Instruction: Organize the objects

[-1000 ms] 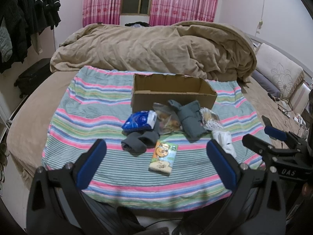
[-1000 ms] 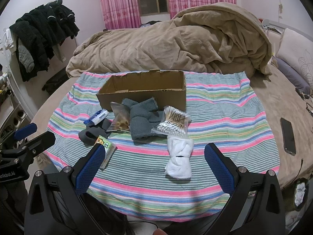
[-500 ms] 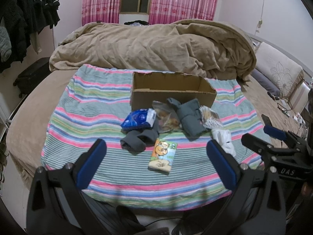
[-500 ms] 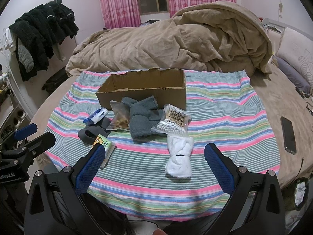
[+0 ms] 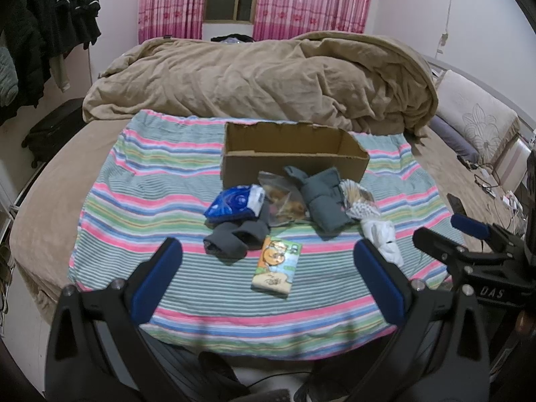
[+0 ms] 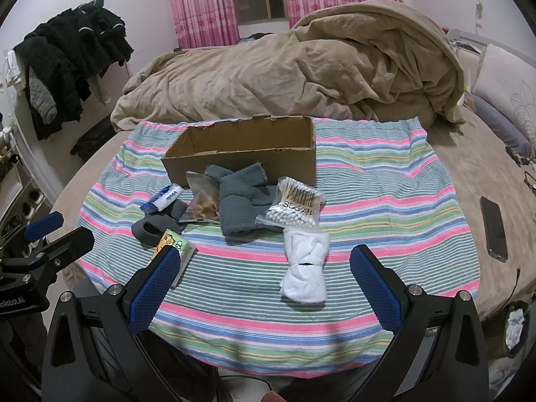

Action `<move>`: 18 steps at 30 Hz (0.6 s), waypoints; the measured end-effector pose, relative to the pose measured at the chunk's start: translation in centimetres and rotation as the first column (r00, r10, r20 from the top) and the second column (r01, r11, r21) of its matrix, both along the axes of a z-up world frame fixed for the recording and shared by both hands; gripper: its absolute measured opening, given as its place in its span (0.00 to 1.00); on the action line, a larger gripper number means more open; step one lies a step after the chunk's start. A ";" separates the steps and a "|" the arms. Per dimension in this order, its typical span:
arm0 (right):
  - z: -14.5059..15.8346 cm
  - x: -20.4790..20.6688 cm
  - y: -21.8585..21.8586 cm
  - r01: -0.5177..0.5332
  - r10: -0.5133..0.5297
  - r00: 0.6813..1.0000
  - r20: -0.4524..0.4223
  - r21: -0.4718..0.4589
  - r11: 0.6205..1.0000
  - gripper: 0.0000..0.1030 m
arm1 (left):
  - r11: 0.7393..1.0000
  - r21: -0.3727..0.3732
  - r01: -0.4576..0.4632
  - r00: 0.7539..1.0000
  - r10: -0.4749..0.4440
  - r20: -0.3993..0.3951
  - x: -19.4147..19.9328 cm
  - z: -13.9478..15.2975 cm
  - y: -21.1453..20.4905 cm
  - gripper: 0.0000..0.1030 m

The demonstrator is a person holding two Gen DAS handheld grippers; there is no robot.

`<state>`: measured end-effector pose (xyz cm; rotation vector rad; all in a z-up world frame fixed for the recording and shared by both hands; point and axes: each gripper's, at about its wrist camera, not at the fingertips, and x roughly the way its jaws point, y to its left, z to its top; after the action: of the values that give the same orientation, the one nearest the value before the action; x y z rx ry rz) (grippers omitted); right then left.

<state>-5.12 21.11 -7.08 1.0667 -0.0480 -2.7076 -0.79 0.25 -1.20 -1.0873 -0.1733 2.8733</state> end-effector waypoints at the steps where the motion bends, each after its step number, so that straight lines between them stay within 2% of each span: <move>1: 0.0 0.0 0.0 0.000 0.000 1.000 -0.001 0.000 1.000 1.00 | 1.000 0.000 0.000 1.000 0.000 0.000 0.0 0.0 0.0 1.00; 18: -0.3 -0.6 0.4 0.006 -0.006 1.000 0.028 -0.003 1.000 1.00 | 1.000 -0.001 0.007 1.000 -0.007 0.022 -0.5 -0.8 0.5 1.00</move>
<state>-5.72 21.51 -7.36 1.1048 -0.0606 -2.6968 -1.34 0.70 -1.96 -1.1180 -0.1686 2.8562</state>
